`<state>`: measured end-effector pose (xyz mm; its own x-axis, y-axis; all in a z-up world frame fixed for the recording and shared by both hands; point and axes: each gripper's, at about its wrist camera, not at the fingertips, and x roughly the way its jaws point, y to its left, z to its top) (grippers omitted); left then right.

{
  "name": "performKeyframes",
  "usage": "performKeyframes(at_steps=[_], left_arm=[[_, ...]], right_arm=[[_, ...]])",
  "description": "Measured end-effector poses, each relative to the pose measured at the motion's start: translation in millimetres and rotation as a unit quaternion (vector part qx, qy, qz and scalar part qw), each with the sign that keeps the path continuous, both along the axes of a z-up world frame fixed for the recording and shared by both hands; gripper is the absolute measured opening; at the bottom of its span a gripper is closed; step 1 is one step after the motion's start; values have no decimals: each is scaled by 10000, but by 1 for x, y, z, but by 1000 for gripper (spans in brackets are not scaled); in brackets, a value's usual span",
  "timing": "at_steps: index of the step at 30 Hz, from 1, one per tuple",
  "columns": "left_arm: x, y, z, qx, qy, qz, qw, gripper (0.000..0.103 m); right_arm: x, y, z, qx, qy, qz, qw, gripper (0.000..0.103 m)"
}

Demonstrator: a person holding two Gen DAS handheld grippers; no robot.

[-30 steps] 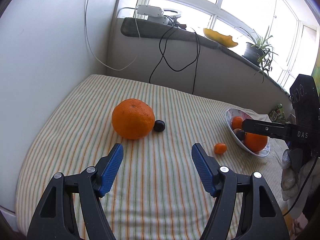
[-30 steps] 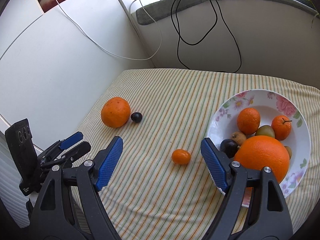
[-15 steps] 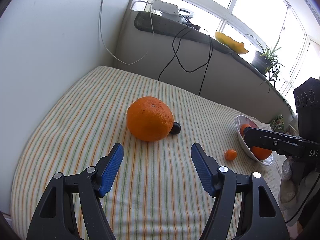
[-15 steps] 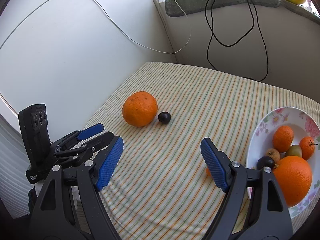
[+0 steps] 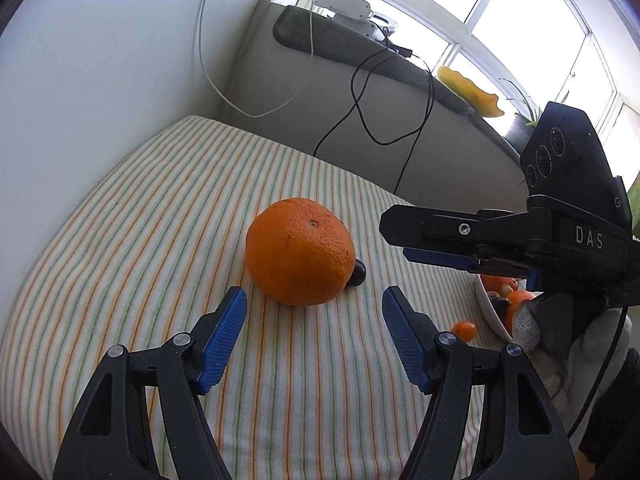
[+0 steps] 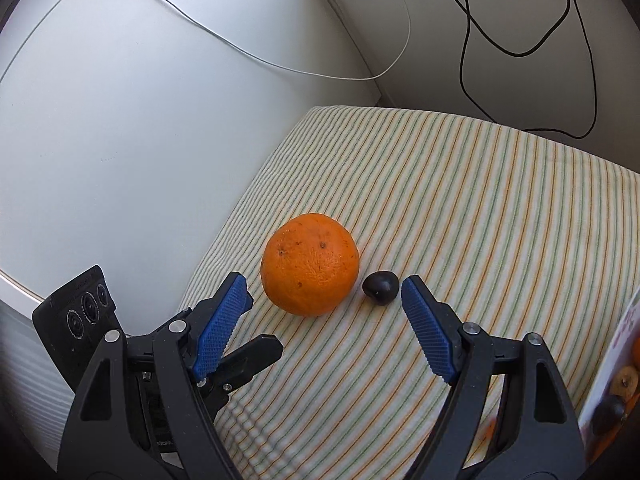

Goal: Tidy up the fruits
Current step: 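Close the right gripper on the large orange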

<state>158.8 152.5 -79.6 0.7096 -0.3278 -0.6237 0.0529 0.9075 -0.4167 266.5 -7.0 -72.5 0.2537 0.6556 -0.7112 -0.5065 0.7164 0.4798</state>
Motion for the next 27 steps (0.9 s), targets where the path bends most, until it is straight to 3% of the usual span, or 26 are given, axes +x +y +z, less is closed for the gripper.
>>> performKeyframes(at_steps=[16,24,27], left_arm=[[20,12,-16,-467,249,24,9986,70],[20,13,-15,-425,196,43,9989,66],[17,10,-13,-275,131,64,9995,66]], right_arm=[[25,45,-19,-168,218,392,9989,82],[26,55,-28,-256,163,384,9988,67],[23,53,-29,-198,178,400,9988,67]])
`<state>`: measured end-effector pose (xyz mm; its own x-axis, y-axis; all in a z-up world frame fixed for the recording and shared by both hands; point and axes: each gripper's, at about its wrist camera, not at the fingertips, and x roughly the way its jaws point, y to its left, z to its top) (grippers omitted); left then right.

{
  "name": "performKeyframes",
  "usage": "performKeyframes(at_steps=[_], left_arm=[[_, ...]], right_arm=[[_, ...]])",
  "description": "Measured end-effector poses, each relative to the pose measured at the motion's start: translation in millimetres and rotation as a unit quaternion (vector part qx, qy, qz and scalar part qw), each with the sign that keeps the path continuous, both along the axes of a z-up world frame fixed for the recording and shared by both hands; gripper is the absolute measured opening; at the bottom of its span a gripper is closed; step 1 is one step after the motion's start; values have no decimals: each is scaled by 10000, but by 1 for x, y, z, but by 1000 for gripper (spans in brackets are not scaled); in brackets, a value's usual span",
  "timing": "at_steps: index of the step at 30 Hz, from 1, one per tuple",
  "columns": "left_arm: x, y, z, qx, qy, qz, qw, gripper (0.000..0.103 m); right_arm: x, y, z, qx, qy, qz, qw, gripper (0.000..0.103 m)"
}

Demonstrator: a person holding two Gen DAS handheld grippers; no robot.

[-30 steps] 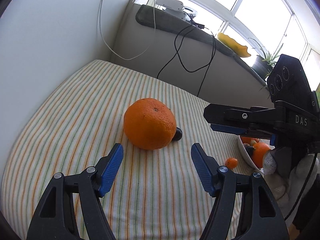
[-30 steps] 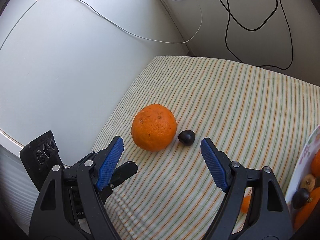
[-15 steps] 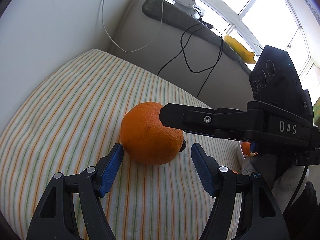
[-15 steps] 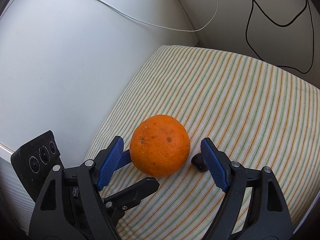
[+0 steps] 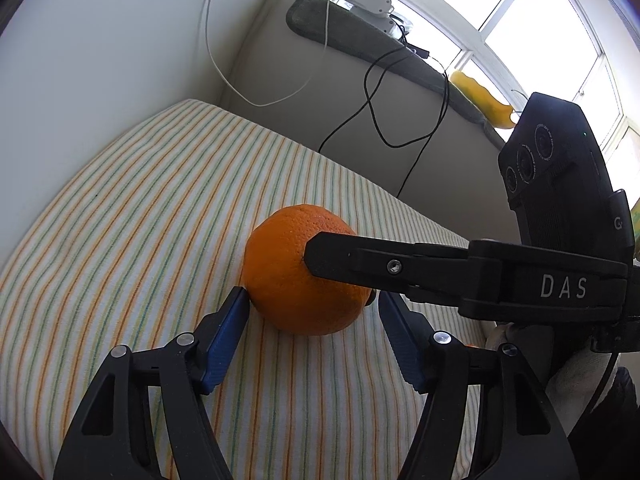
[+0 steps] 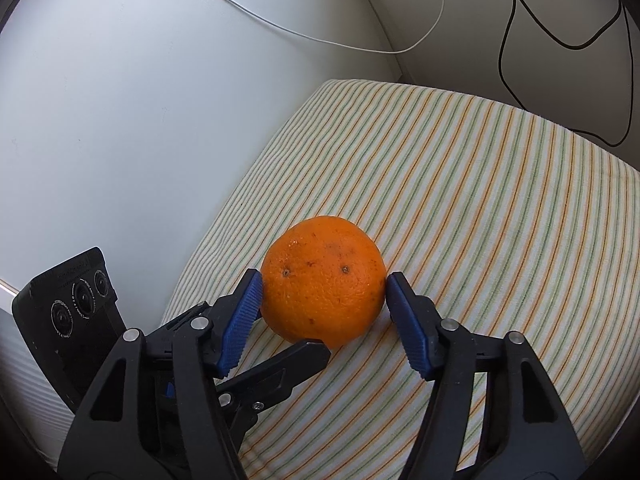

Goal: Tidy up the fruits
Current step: 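Close the right gripper on the large orange, then carry the large orange with the right gripper onto the plate and open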

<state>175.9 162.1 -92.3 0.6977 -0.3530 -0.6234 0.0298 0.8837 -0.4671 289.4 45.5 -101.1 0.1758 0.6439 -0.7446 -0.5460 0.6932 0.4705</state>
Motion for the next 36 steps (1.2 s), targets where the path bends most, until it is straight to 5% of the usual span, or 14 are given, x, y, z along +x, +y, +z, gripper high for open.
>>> performKeyframes(at_steps=[17,36], left_arm=[[-23,-23,40,386,-428,43,9983,66],[-22,-122,76,697,-819,-678,9919,66]], right_arm=[[-44,-38,32,309,-457,7,9985,66],[-63,-153,66,617,-677,-621,9939,66]])
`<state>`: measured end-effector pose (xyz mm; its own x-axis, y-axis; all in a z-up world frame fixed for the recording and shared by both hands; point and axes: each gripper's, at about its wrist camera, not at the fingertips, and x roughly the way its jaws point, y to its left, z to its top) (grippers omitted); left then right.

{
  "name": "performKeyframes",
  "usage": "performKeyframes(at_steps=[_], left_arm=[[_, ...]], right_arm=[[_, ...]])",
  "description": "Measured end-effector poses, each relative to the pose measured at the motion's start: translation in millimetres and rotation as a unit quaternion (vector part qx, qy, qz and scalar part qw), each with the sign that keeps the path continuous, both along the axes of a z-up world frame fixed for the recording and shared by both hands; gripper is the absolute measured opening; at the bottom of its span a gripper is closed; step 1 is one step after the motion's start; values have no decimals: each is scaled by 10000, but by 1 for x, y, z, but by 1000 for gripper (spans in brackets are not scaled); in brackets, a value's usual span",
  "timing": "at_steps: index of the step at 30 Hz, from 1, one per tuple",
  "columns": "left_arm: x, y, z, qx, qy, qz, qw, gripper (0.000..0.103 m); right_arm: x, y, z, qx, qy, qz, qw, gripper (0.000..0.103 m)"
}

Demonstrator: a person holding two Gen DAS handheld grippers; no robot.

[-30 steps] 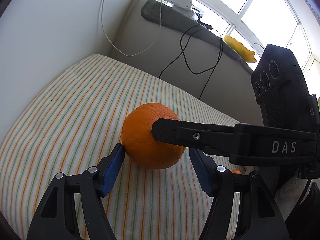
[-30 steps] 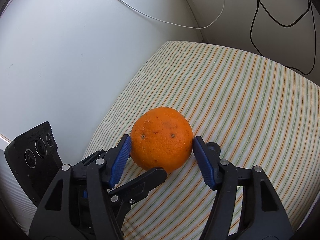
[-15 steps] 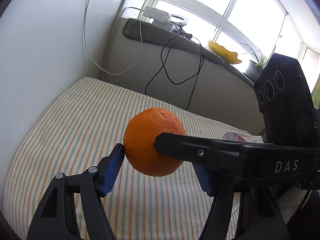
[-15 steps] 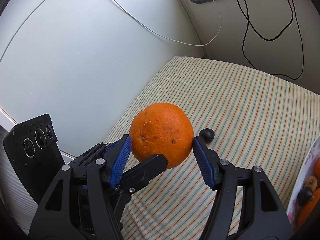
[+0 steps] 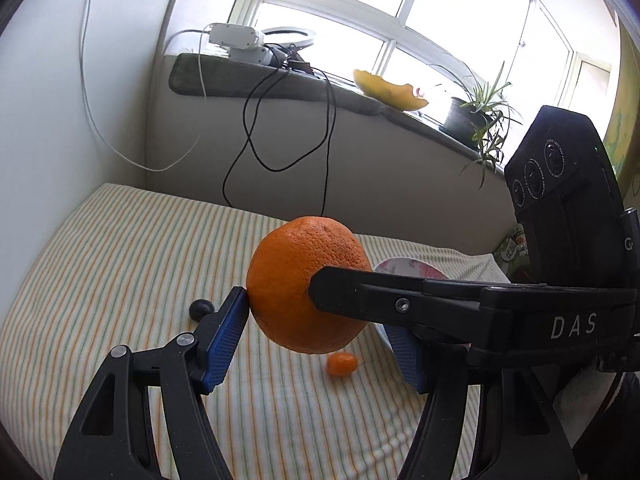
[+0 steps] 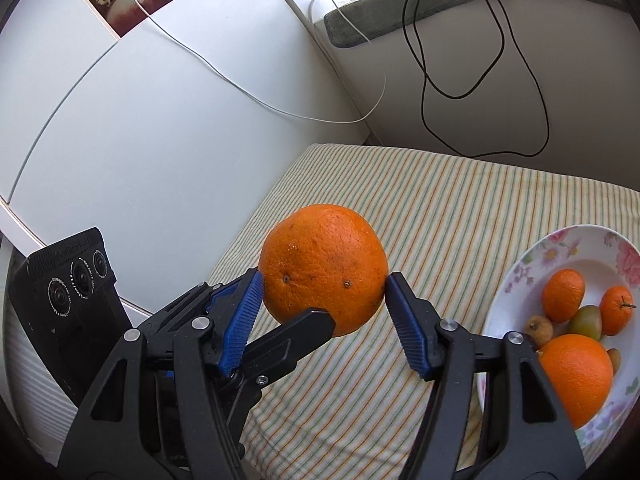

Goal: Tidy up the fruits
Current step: 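Carry the large orange with the right gripper onto the plate and open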

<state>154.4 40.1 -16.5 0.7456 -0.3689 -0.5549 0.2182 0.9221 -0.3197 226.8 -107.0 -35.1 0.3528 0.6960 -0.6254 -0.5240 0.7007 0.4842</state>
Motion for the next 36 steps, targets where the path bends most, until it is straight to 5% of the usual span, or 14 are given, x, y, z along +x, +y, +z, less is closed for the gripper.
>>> performKeyframes(at_steps=[18,36], left_arm=[[36,-116,-2,59,151,-932,9955,66],[54,-157,-17,171,498,-1333,9897,66]], right_arm=[[12,-134,-1,82,107,-963,9953,66],[41,-178,-19,137,271,-1414,9895,66]])
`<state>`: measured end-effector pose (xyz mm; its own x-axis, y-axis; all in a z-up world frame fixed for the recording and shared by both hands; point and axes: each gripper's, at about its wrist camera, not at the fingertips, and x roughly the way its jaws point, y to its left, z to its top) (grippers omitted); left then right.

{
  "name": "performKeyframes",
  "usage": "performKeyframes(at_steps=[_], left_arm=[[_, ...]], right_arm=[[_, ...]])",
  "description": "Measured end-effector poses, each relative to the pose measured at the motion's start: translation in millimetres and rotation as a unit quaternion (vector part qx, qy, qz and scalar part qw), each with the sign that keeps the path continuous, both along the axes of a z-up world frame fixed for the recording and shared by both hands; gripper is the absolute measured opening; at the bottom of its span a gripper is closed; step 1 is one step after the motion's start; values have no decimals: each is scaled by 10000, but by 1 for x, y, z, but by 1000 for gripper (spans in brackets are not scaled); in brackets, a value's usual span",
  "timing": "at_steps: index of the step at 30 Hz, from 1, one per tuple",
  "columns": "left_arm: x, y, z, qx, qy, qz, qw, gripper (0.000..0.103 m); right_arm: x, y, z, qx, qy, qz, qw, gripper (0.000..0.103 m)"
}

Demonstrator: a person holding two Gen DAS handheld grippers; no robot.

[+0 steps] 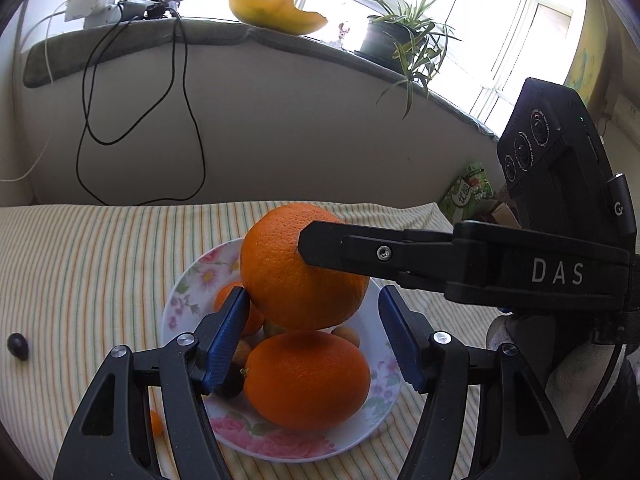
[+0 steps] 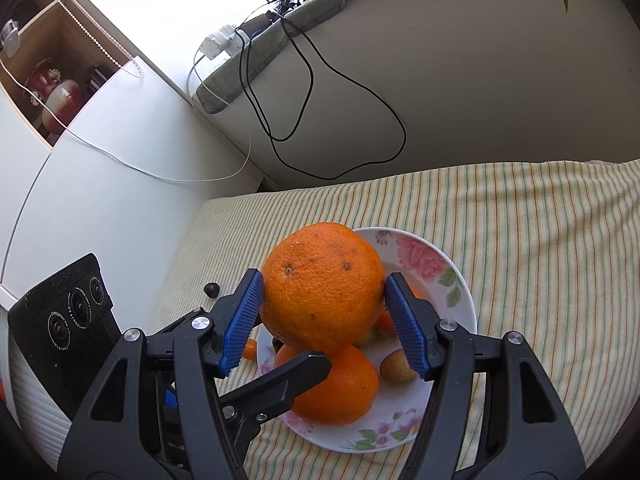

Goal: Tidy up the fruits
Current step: 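Carry the large orange with the right gripper onto the plate and open, then withdraw the open right gripper from the plate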

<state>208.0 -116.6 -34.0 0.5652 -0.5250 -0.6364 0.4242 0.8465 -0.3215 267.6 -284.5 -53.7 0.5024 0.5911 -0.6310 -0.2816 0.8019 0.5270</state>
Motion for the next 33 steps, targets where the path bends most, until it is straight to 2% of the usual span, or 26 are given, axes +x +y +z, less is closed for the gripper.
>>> performKeyframes(at_steps=[5,17,26,33], left_arm=[[-4,2,7,83,-196,-7,9998,66],[-11,19,2,71,-160,132,9998,66],[-23,28,5,116,-225,210,9995,66],[-34,35,14,132,-352,247,9990,66]], right_arm=[[8,0,-2,-146,-30,-76,9999,66],[21,10,-8,-568,-7,-34,9984,66],[19,9,-8,-541,4,-86,9985,66],[2,9,6,-566,-217,-153,9980,66]])
